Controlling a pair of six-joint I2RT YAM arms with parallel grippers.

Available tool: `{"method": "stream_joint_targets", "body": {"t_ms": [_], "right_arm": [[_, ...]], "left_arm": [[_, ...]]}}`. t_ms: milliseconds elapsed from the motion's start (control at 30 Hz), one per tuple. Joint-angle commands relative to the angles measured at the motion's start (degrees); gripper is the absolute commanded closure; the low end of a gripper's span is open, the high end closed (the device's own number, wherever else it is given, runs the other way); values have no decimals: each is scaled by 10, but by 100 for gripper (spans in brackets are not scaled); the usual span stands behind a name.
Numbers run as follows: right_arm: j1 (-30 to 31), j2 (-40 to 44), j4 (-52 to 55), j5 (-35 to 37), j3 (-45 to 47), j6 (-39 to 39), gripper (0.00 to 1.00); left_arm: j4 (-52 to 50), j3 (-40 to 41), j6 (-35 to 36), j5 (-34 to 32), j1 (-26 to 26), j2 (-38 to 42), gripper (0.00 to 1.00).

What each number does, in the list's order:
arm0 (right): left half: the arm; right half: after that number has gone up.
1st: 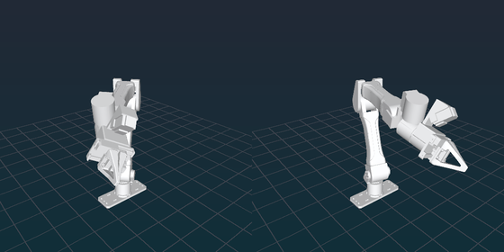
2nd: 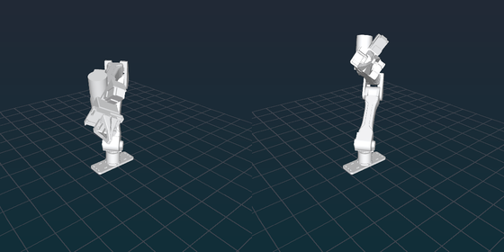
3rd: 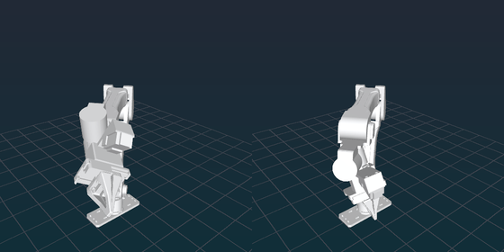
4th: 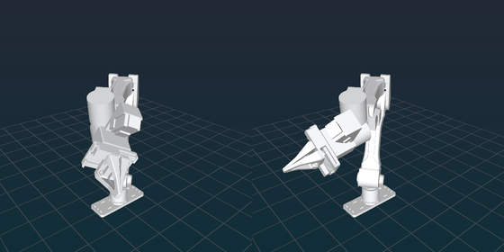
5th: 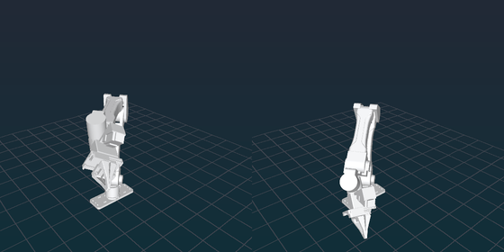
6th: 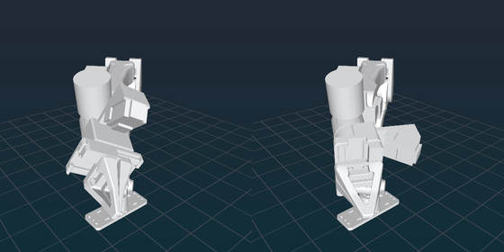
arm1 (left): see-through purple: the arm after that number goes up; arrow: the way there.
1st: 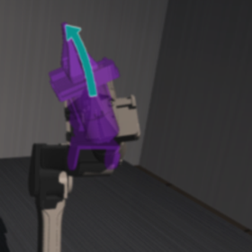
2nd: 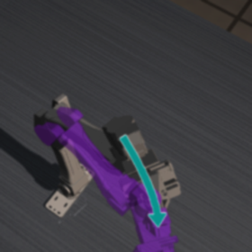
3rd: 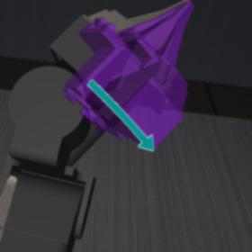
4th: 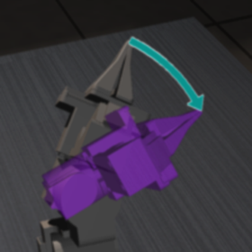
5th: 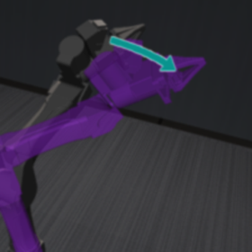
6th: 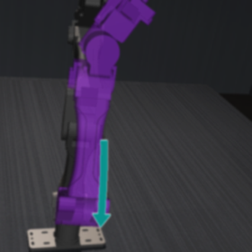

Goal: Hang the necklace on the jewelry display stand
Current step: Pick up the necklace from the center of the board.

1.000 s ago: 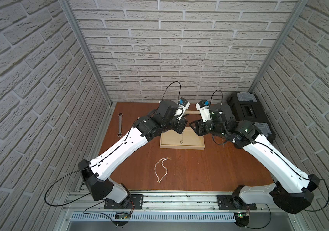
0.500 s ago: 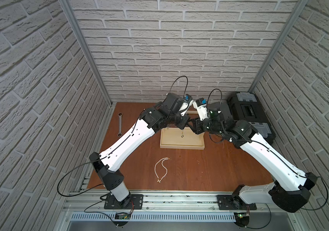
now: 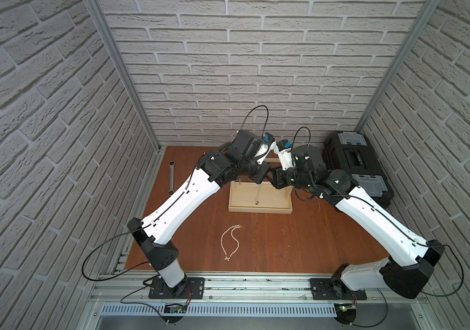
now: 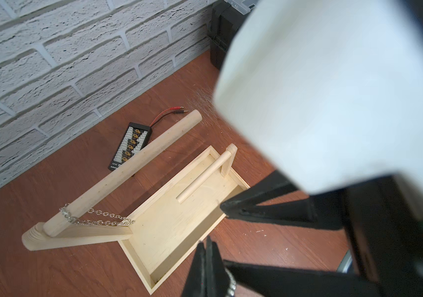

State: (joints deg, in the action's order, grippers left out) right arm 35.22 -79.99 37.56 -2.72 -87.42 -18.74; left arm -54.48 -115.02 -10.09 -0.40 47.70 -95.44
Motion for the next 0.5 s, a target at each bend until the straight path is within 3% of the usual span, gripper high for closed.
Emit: {"method": "stream_joint_targets", "body": {"t_ms": [0,467], "right_arm": [[-2,-4,-40,-12,4,-5,62],[-7,-19,-52,-34,-3,-9,62]], "left_arm": [[-6,-11,8,-1,4,-8,100],[-29,-57,22,-17,4,-50,100]]}}
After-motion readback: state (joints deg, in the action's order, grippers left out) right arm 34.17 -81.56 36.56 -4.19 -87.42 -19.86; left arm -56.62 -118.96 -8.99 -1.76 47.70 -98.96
